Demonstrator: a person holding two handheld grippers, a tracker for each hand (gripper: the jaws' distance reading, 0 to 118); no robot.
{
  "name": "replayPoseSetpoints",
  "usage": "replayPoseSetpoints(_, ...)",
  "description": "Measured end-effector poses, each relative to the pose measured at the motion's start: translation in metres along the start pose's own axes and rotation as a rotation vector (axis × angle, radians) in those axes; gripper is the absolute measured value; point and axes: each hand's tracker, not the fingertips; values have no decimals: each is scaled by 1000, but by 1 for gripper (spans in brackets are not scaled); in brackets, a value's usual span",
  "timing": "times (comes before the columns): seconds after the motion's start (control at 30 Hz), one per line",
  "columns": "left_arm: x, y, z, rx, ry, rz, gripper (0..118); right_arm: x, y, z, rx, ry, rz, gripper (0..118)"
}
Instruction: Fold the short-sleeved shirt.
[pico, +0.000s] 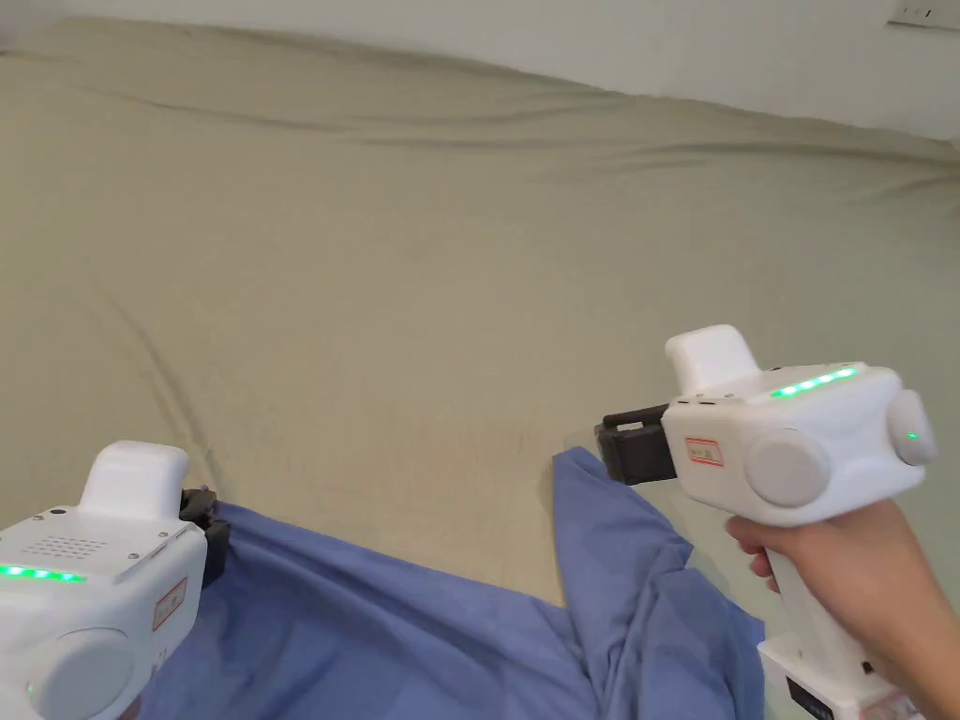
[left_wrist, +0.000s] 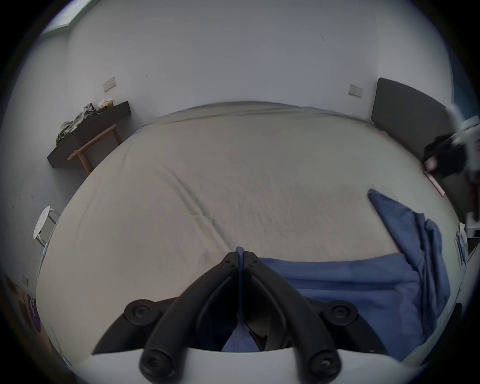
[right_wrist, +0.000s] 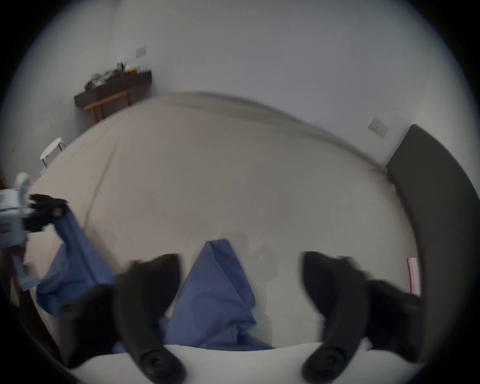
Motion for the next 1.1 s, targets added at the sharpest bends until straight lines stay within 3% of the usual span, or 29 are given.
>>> replayPoseSetpoints(0.13, -3, -8, 19, -9, -5, 0, 0, -8, -4, -87, -184, -76, 45, 113)
replayPoseSetpoints(0.27, -4, -20, 23, -31, 0, -11, 0, -14, -18, -130, -294, -35, 49, 113)
replayPoseSetpoints(0.33, -5, -25, 20, -39, 4, -20, 0, -11, -16, -120, -240, -26, -15, 116)
replayPoseSetpoints(0.4, -6, -27, 18, -51, 7, -16, 0, -5, -18, -118, -249, 17, -67, 112)
replayPoseSetpoints(0.47, -6, -29, 16, -57, 7, -5, 0, -2, -16, -103, -244, 132, -125, 91)
replayPoseSetpoints(0.5, -5, -29, 15, -62, 7, -1, 0, -2, -15, -96, -234, 174, -141, 64)
replayPoseSetpoints(0.53, -6, -29, 16, -63, 11, 0, 0, -3, -14, -90, -210, 189, -91, 28)
replayPoseSetpoints(0.57, -6, -30, 15, -63, 12, 1, 0, -8, -14, -86, -200, 174, -35, 0)
replayPoseSetpoints(0.6, -7, -29, 17, -60, 15, 4, 0, -19, -21, -77, -258, 195, 62, 0)
replayPoseSetpoints(0.63, -7, -28, 19, -56, 17, 7, 0, -22, -21, -75, -212, 64, 109, 0)
replayPoseSetpoints(0.67, -8, -26, 23, -44, 22, 11, 0, -20, -25, -68, -201, 27, 143, 0)
replayPoseSetpoints(0.83, -17, -6, 58, 50, 53, 40, 0, 40, -27, -23, -68, 32, -22, 0)
replayPoseSetpoints(0.87, -18, -1, 65, 61, 59, 33, 0, 32, -26, 19, -39, 23, -30, 0)
replayPoseSetpoints(1.1, -34, 37, 131, 216, 117, 25, 0, 80, -46, 162, 189, -80, -68, 0)
